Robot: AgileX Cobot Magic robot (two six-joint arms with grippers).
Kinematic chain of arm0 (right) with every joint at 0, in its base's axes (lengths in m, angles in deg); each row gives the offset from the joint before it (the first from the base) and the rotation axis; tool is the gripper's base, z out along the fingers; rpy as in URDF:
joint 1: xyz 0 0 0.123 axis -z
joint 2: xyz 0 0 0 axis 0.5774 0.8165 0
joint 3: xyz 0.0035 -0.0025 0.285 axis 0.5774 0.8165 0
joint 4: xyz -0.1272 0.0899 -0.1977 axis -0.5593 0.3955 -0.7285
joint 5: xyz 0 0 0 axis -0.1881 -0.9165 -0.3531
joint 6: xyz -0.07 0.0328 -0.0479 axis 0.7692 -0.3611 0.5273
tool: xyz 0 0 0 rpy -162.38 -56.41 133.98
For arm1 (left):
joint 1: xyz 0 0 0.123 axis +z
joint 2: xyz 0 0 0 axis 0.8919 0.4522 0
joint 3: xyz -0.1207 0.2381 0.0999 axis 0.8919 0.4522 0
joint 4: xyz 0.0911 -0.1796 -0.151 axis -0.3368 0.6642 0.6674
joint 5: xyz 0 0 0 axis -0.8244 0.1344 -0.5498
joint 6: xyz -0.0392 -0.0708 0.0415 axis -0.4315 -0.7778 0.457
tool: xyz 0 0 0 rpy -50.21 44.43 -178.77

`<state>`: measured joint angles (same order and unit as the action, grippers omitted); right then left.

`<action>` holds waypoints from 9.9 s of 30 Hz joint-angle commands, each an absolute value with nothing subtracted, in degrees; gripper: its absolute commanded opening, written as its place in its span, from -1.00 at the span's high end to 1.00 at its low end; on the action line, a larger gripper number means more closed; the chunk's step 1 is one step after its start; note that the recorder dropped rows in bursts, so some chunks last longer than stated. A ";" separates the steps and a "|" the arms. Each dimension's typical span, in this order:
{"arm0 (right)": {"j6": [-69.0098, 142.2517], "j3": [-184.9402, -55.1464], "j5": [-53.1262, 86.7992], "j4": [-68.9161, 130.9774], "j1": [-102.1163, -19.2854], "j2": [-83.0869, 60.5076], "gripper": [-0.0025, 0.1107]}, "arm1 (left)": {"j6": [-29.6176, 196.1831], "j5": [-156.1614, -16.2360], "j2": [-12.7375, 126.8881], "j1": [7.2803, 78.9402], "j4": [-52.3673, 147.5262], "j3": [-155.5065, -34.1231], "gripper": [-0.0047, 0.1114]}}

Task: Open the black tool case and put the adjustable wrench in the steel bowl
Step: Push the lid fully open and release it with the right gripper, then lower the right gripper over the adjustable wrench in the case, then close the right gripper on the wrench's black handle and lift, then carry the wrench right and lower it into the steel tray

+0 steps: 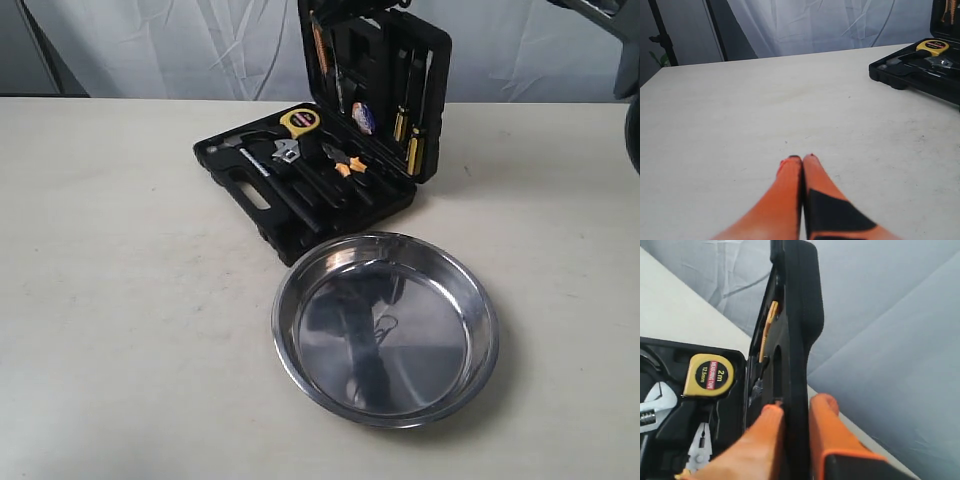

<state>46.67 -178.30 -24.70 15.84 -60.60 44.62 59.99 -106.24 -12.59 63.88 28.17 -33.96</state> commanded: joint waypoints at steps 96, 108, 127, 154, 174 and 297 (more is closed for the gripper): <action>70.56 -171.12 -29.80 54.04 -57.80 52.03 0.97 | 59.93 -105.76 -12.74 64.10 27.93 -34.12 0.92; 56.75 -171.58 -38.85 47.96 -57.80 52.67 0.97 | 59.93 -105.76 -12.74 64.10 27.93 -34.12 0.92; 63.57 -181.93 -45.31 57.50 -54.51 54.56 0.97 | 59.93 -105.76 -12.74 64.10 27.93 -34.12 0.92; 65.87 -193.59 -51.53 55.98 -57.96 66.42 0.95 | 59.93 -105.62 -12.74 64.10 27.93 -34.12 0.92; 62.88 -193.59 -45.50 52.14 -58.41 69.43 0.09 | 59.93 -105.62 -12.74 64.10 27.93 -34.12 0.92; 88.49 -108.44 -9.67 75.06 -62.90 27.94 0.73 | 59.93 -105.62 -12.74 64.10 27.93 -34.12 0.92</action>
